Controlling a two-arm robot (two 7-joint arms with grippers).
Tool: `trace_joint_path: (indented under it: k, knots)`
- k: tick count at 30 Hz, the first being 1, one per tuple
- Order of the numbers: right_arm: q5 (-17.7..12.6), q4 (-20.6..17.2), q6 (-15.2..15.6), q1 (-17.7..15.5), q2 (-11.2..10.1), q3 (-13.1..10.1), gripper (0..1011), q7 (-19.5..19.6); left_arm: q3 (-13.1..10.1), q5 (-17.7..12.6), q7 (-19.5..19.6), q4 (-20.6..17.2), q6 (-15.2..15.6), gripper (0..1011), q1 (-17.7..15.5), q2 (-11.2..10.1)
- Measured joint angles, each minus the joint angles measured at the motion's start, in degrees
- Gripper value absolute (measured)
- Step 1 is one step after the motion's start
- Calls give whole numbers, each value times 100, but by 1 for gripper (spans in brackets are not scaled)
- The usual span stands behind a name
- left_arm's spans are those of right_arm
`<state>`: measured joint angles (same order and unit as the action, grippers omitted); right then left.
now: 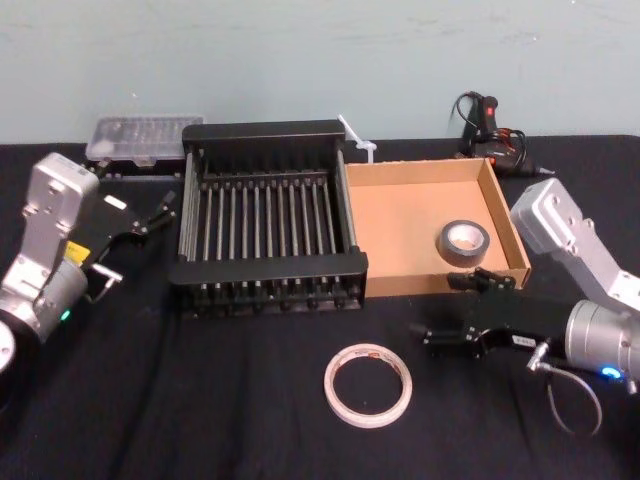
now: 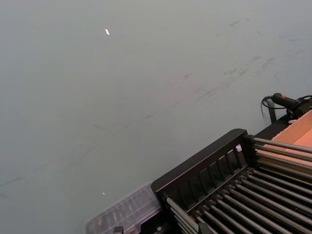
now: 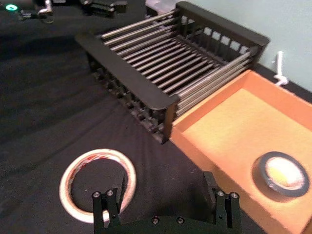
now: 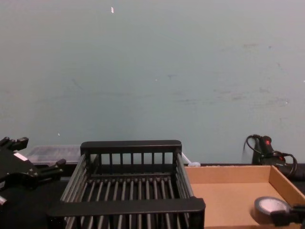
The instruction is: Pick up the white tape and place it into the black box , Pick up the silver tape and place it into the brown box.
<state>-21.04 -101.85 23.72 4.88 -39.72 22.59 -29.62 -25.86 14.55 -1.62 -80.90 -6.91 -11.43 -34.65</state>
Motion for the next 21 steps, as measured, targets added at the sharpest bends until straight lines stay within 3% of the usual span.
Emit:
trace_joint_path:
  k: [21]
  knots:
    - [58, 167, 136, 290, -45, 664, 1002, -126, 0, 0, 0, 0, 0, 1001, 0, 0]
